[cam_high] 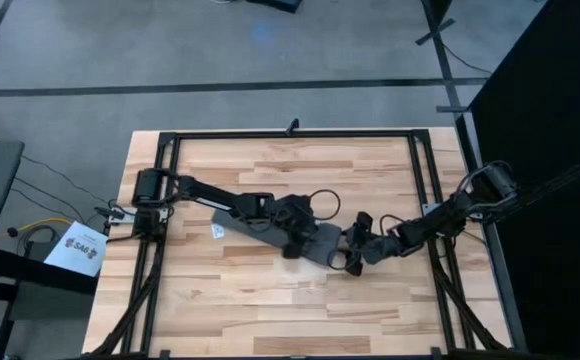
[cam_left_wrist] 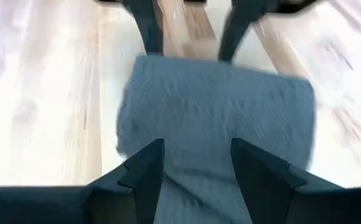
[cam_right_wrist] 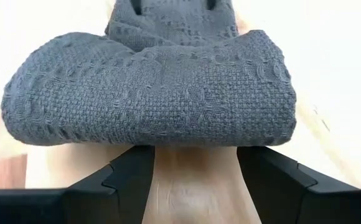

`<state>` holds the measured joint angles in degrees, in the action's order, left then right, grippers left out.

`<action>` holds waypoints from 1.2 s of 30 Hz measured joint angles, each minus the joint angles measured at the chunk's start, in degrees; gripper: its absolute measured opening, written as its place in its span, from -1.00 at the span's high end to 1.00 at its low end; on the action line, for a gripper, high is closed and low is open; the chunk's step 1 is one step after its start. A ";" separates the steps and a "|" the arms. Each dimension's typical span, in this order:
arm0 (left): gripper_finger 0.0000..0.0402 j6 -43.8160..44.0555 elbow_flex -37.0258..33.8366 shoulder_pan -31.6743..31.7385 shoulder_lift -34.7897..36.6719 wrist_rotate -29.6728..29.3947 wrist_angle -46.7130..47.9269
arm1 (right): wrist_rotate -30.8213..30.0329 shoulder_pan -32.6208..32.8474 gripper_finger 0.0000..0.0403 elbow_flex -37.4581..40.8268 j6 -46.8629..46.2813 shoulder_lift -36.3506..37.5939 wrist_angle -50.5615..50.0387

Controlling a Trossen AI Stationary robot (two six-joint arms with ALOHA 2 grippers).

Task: Roll towel
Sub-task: Roll the gray towel

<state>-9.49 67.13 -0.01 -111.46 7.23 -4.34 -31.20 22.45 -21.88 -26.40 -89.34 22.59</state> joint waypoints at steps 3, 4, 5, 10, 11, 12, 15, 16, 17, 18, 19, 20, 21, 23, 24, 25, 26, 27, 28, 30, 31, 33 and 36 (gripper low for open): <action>0.14 -0.27 0.01 0.00 2.35 -0.62 6.70 | 1.11 -0.94 -0.09 -0.97 1.61 0.02 0.03; 0.14 0.12 0.07 -0.03 2.86 -1.53 9.17 | 1.51 -1.22 -0.09 -1.34 2.21 0.02 0.06; 0.14 0.56 0.11 -0.13 3.02 -2.10 11.57 | 1.92 -1.52 -0.09 -1.73 2.69 0.02 0.08; 0.14 2.42 -1.97 -0.92 2.23 -4.55 17.40 | 3.56 -3.29 -0.09 -3.19 4.45 0.09 0.18; 0.14 2.82 -3.19 -1.08 2.23 -4.60 16.86 | 4.18 -3.77 -0.09 -3.35 4.53 0.09 0.14; 0.14 3.26 -4.27 -1.19 2.23 -4.69 15.75 | 4.48 -4.13 -0.09 -3.41 4.58 0.09 0.17; 0.14 5.20 -7.38 -1.33 2.34 -4.82 10.12 | 5.98 -5.00 -0.09 -3.42 4.47 0.09 0.12; 0.14 5.84 -8.04 -1.33 2.34 -4.80 8.71 | 6.10 -5.19 -0.09 -3.42 4.42 0.09 0.21; 0.14 6.37 -8.53 -1.37 2.37 -4.82 7.48 | 6.15 -5.43 -0.09 -3.43 4.42 0.10 0.20; 0.14 6.76 -8.90 -1.47 2.37 -4.90 6.53 | 6.39 -5.69 -0.09 -3.50 4.42 0.11 0.15; 0.14 7.08 -9.29 -1.57 2.35 -5.06 5.68 | 6.70 -5.90 -0.09 -3.68 4.42 0.11 0.01; 0.14 7.45 -9.50 -1.75 2.35 -5.28 5.14 | 7.20 -6.16 -0.09 -3.90 4.42 0.11 0.05; 0.14 7.91 -9.66 -1.95 2.37 -5.50 4.53 | 7.40 -6.35 -0.09 -4.14 4.44 0.11 0.11; 0.14 8.74 -9.76 -2.53 2.35 -5.96 3.97 | 7.54 -6.79 -0.09 -4.50 4.80 0.13 0.19; 0.14 9.04 -9.77 -2.85 2.34 -6.30 3.88 | 7.59 -6.98 -0.09 -4.66 5.25 0.13 0.11; 0.14 9.27 -9.77 -3.17 2.34 -6.86 3.89 | 7.61 -7.22 -0.09 -4.82 5.66 0.13 -0.01; 0.14 9.54 -9.77 -3.46 2.34 -7.43 3.91 | 7.75 -7.42 -0.09 -5.02 5.86 0.13 -0.18; 0.14 9.79 -9.77 -3.74 2.34 -7.81 3.92 | 7.81 -7.64 -0.09 -5.25 5.98 0.13 -0.45; 0.14 9.98 -9.77 -3.97 2.34 -8.20 3.89 | 7.86 -7.86 -0.09 -5.55 6.18 0.13 -0.89; 0.14 10.33 -9.77 -4.39 2.34 -8.49 3.87 | 8.00 -8.12 -0.09 -6.28 6.37 0.13 -2.32; 0.14 10.62 -9.77 -4.57 2.34 -8.67 3.88 | 8.14 -8.28 -0.09 -6.62 6.41 0.13 -2.94; 0.14 11.22 -9.77 -4.87 2.34 -9.01 4.01 | 8.37 -8.41 -0.09 -7.33 6.85 0.13 -3.99; 0.14 12.12 -9.77 -5.15 2.34 -9.74 4.19 | 8.56 -8.68 -0.09 -8.07 7.23 0.13 -5.63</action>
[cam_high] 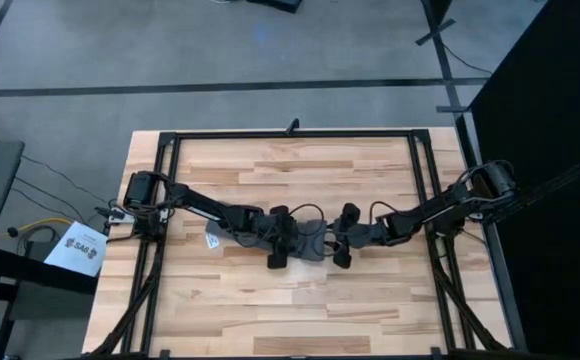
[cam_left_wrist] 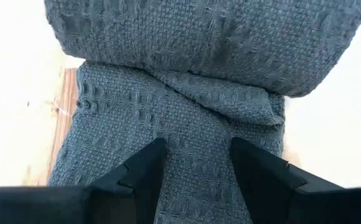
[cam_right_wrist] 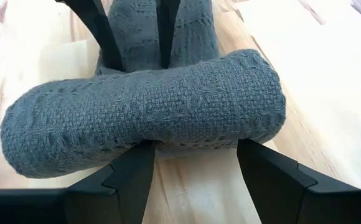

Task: Roll towel
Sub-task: Roll the gray towel

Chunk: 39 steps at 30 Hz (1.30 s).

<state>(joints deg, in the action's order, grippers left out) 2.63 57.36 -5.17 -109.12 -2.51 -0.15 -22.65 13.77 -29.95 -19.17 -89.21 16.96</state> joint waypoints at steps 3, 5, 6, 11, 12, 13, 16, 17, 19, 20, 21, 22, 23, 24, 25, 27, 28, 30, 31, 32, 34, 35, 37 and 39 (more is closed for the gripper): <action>0.14 1.03 0.02 -0.09 0.00 -0.78 0.35 | 0.08 -0.08 -0.09 -0.74 0.09 0.01 -2.40; 0.14 1.41 0.02 -0.09 0.00 -0.87 0.32 | 0.08 -0.07 -0.09 -0.97 0.12 0.00 -3.35; 0.14 1.53 0.02 -0.09 0.00 -0.92 0.23 | 0.12 -0.06 -0.09 -0.97 -0.01 0.01 -3.31; 0.14 2.72 0.02 -0.09 0.00 -1.15 -0.04 | 0.28 -0.08 -0.09 -1.04 -0.77 0.01 -3.26; 0.14 3.07 0.02 -0.09 0.00 -1.28 -0.06 | 0.28 -0.08 -0.09 -1.08 -0.86 0.08 -3.24; 0.14 3.42 0.02 -0.09 0.00 -1.46 -0.09 | 0.29 -0.07 -0.09 -1.08 -0.89 0.33 -3.55; 0.14 4.04 0.02 -0.09 -0.02 -1.63 -0.16 | 0.97 0.07 -0.09 -1.09 -1.89 1.34 -6.03; 0.14 4.09 0.02 -0.09 -0.02 -1.65 -0.18 | 1.72 0.07 -0.09 -1.10 -2.40 1.77 -7.39; 0.14 4.09 0.02 -0.09 -0.02 -1.73 -0.20 | 3.82 0.07 -0.09 -1.10 -3.29 2.01 -8.47; 0.14 4.09 0.02 -0.09 -0.04 -1.72 -0.24 | 5.37 0.09 -0.09 -1.10 -3.36 1.96 -8.78; 0.14 4.09 0.00 -0.09 -0.04 -1.74 -0.29 | 6.63 0.12 -0.09 -1.10 -3.42 1.68 -8.99; 0.14 4.10 0.00 -0.09 -0.04 -1.74 -0.33 | 7.70 0.12 -0.09 -1.10 -3.44 0.99 -8.55; 0.14 4.10 0.00 -0.09 -0.04 -1.73 -0.41 | 8.35 0.12 -0.09 -1.11 -3.44 0.11 -8.21; 0.14 4.10 0.00 -0.09 -0.05 -1.72 -0.51 | 8.76 0.12 -0.09 -1.12 -3.44 -0.79 -8.29; 0.14 4.12 0.00 -0.09 -0.07 -1.72 -0.52 | 8.92 0.12 -0.09 -1.12 -3.44 -1.59 -8.33; 0.14 4.44 0.00 -0.09 -0.07 -1.72 -0.52 | 8.91 0.12 -0.09 -1.12 -3.33 -2.74 -7.72; 0.14 4.53 0.00 -0.09 -0.07 -1.72 -0.52 | 8.91 0.03 -0.09 -1.12 -3.33 -2.91 -7.64; 0.14 4.53 0.00 -0.09 -0.07 -1.72 -0.54 | 8.83 -0.01 -0.09 -1.12 -3.29 -2.95 -7.57; 0.14 4.53 0.00 -0.09 -0.07 -1.72 -0.54 | 8.61 -0.01 -0.09 -1.12 -3.29 -2.95 -7.58; 0.14 4.54 0.00 -0.09 -0.07 -1.72 -0.54 | 8.39 -0.01 -0.09 -1.12 -3.29 -2.96 -7.59; 0.14 4.60 0.00 -0.07 -0.07 -1.72 -0.54 | 8.21 -0.01 -0.09 -1.12 -3.29 -3.00 -7.47; 0.14 4.67 0.00 -0.08 -0.07 -1.72 -0.54 | 8.16 -0.01 -0.09 -1.12 -3.31 -3.00 -7.27; 0.14 4.72 0.00 -0.07 -0.07 -1.70 -0.54 | 8.05 -0.03 -0.09 -1.09 -3.35 -2.94 -6.53; 0.14 4.72 0.00 -0.07 -0.07 -1.70 -0.48 | 7.93 -0.06 -0.09 -1.09 -3.37 -2.34 -5.78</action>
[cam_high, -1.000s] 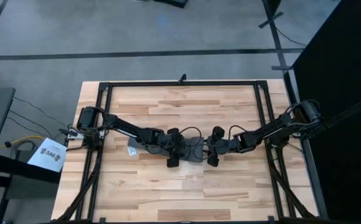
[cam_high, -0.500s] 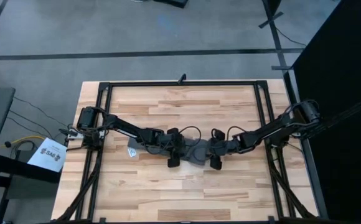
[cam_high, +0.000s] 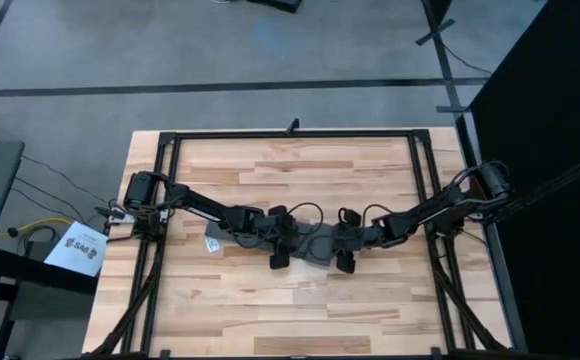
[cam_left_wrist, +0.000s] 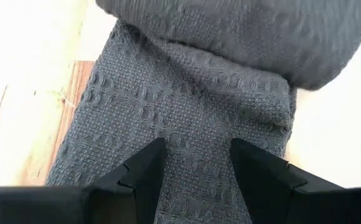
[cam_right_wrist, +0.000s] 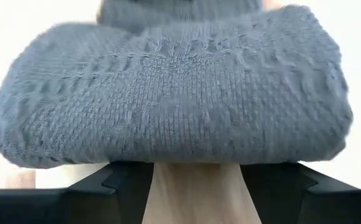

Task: Roll towel
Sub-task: Roll the gray towel

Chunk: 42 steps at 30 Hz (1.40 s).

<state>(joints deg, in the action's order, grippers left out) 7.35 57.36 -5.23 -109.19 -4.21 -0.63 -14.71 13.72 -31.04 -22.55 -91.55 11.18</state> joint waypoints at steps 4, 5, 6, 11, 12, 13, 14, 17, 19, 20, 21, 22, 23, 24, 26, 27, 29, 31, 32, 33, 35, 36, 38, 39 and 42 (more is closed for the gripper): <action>0.14 0.00 0.02 0.00 0.00 0.00 0.59 | -0.15 0.00 -0.09 -1.35 -0.02 1.32 -0.43; 0.14 0.00 0.05 0.00 0.00 0.00 0.79 | -0.16 0.00 -0.09 -1.72 0.04 1.40 -0.48; 0.14 0.00 0.07 0.00 0.00 0.00 0.84 | -0.16 0.00 -0.09 -1.95 0.09 1.51 -0.67; 0.14 -0.60 0.92 0.00 0.00 0.02 2.40 | -0.16 0.00 -0.09 -2.98 0.14 1.62 -0.73; 0.14 -0.75 1.45 0.00 0.00 0.04 3.49 | -0.15 0.00 -0.09 -3.16 0.28 1.62 -0.74; 0.14 -1.03 2.03 0.00 0.00 0.04 4.70 | -0.14 0.00 -0.09 -3.34 0.38 1.62 -0.72; 0.14 -1.25 2.59 0.00 -0.01 0.05 5.77 | -0.15 0.00 -0.09 -3.55 0.46 1.62 -0.69; 0.14 -1.52 3.98 -0.02 -0.04 0.07 8.26 | -0.14 -0.20 -0.09 -4.07 0.70 1.62 -0.67; 0.14 -1.88 4.71 -0.07 -0.04 0.07 9.38 | -0.14 -0.52 -0.09 -4.32 1.07 1.62 -0.60; 0.14 -1.92 4.91 -0.10 -0.04 0.07 9.59 | -0.14 -0.79 -0.09 -4.36 1.38 1.62 -0.36; 0.14 -1.95 5.01 -0.11 -0.04 0.07 9.64 | -0.14 -0.97 -0.09 -4.36 1.46 1.62 -0.10; 0.14 -1.95 5.04 -0.13 -0.04 0.07 9.63 | -0.14 -1.22 -0.09 -4.36 1.46 1.62 0.13; 0.14 -1.95 5.05 -0.13 -0.04 0.07 9.65 | -0.14 -1.51 -0.09 -4.36 1.49 1.62 0.17; 0.14 -1.94 5.05 -0.13 -0.04 0.07 9.66 | -0.14 -1.73 -0.09 -4.36 1.60 1.62 0.12; 0.14 -1.90 5.05 -0.13 -0.04 0.07 9.64 | -0.14 -1.95 -0.09 -4.36 1.95 1.62 0.09; 0.14 -1.89 5.06 -0.13 -0.04 0.07 9.63 | -0.14 -1.96 -0.09 -4.36 2.19 1.63 0.09; 0.14 -1.86 5.07 -0.13 0.26 0.07 10.01 | -0.14 -1.99 -0.09 -4.36 2.78 1.64 0.09; 0.14 -1.78 5.08 -0.13 1.19 0.07 10.77 | -0.12 -2.11 -0.09 -4.36 3.01 1.64 0.03; 0.14 -1.77 5.09 -0.13 2.11 0.07 11.08 | -0.12 -2.20 -0.09 -4.37 3.11 1.64 0.09; 0.14 -1.75 5.09 -0.13 3.09 0.07 11.67 | -0.13 -2.30 -0.09 -4.38 3.14 1.64 0.03; 0.14 -1.75 5.17 -0.13 5.32 -0.15 12.08 | -0.12 -2.66 -0.09 -4.38 3.27 1.66 0.07; 0.14 -1.77 5.18 -0.13 6.43 -0.70 12.75 | -0.14 -2.67 -0.09 -4.38 3.32 1.66 -0.01; 0.14 -2.77 5.18 -0.13 8.06 -3.28 12.73 | -0.12 -2.75 -0.09 -4.38 3.67 1.68 0.04; 0.14 -3.66 5.20 -0.14 8.37 -4.80 12.07 | -0.12 -2.83 -0.09 -4.38 3.77 1.68 0.00; 0.14 -6.71 5.27 -0.07 7.18 -7.47 10.18 | -0.12 -2.99 -0.09 -4.38 3.76 1.68 -0.26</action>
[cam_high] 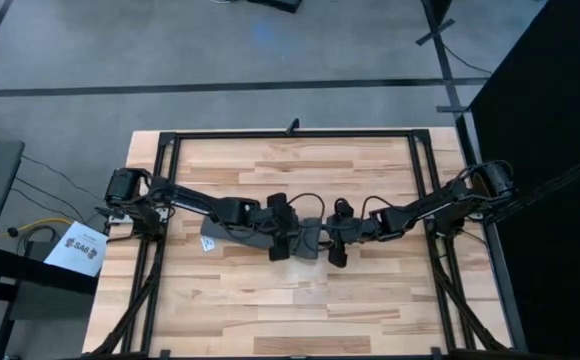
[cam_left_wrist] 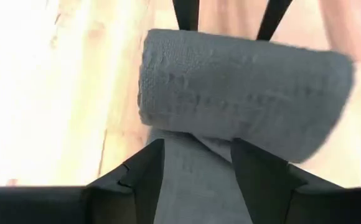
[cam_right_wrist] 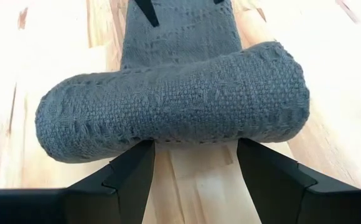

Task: Roll towel
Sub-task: Roll the gray towel

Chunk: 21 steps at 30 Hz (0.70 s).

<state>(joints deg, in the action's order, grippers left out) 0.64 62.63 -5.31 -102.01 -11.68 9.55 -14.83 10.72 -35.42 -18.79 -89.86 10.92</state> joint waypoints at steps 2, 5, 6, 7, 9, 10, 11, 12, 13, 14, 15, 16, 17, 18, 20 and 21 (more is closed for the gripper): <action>0.14 -1.17 -0.05 0.45 -1.97 -0.13 -1.05 | -0.01 0.00 -0.09 0.00 0.00 0.00 -0.03; 0.14 -2.85 -0.15 0.99 -4.38 -0.13 -3.43 | 0.00 0.00 -0.09 0.00 0.00 0.00 -0.17; 0.14 -3.55 -0.11 1.10 -5.01 -0.14 -4.96 | 0.00 0.00 -0.09 0.00 0.00 0.00 -0.25; 0.14 -4.30 -0.11 1.19 -5.55 -0.16 -6.27 | 0.00 0.00 -0.09 0.00 0.00 0.00 -0.14; 0.14 -5.59 -0.11 1.22 -6.66 -0.16 -7.75 | 0.00 0.00 -0.09 0.00 0.00 0.00 -0.21; 0.14 -6.09 -0.11 1.26 -7.04 -0.16 -8.61 | 0.00 0.00 -0.09 0.00 -0.02 0.00 -0.18; 0.14 -6.46 -0.11 1.34 -7.13 -0.13 -8.98 | 0.00 0.00 -0.09 0.00 -0.02 0.00 -0.20; 0.14 -6.65 -0.11 1.49 -7.13 -0.11 -9.17 | 0.00 0.00 -0.09 0.00 0.00 0.00 -0.14; 0.14 -6.67 -0.10 1.68 -7.43 -0.11 -9.81 | 0.00 0.00 -0.09 0.00 0.00 0.00 0.04; 0.14 -6.67 -0.09 1.90 -7.68 -0.09 -10.22 | 0.00 0.00 -0.09 0.00 0.00 0.00 0.22; 0.14 -6.68 -0.11 2.07 -7.86 0.00 -9.96 | 0.00 0.00 -0.09 0.00 0.00 0.00 0.30; 0.14 -6.68 -0.17 2.22 -8.00 0.23 -9.73 | 0.00 0.00 -0.09 0.00 0.06 0.00 0.32; 0.14 -6.70 -0.17 2.39 -8.42 0.72 -10.37 | 0.00 0.00 -0.09 0.00 0.19 0.00 0.44; 0.14 -6.69 -0.09 2.48 -8.88 0.82 -11.53 | 0.00 0.00 -0.09 0.00 0.25 0.00 0.50; 0.14 -6.82 -0.14 2.50 -9.44 0.94 -11.57 | 0.00 0.00 -0.09 0.00 0.69 0.00 0.71; 0.14 -6.86 -0.15 2.50 -10.08 1.01 -12.68 | 0.00 0.00 -0.09 0.00 0.92 0.00 0.83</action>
<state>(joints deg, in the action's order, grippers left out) -6.22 62.48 -2.81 -112.09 -10.67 -3.13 -14.83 10.72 -35.42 -17.86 -89.86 11.75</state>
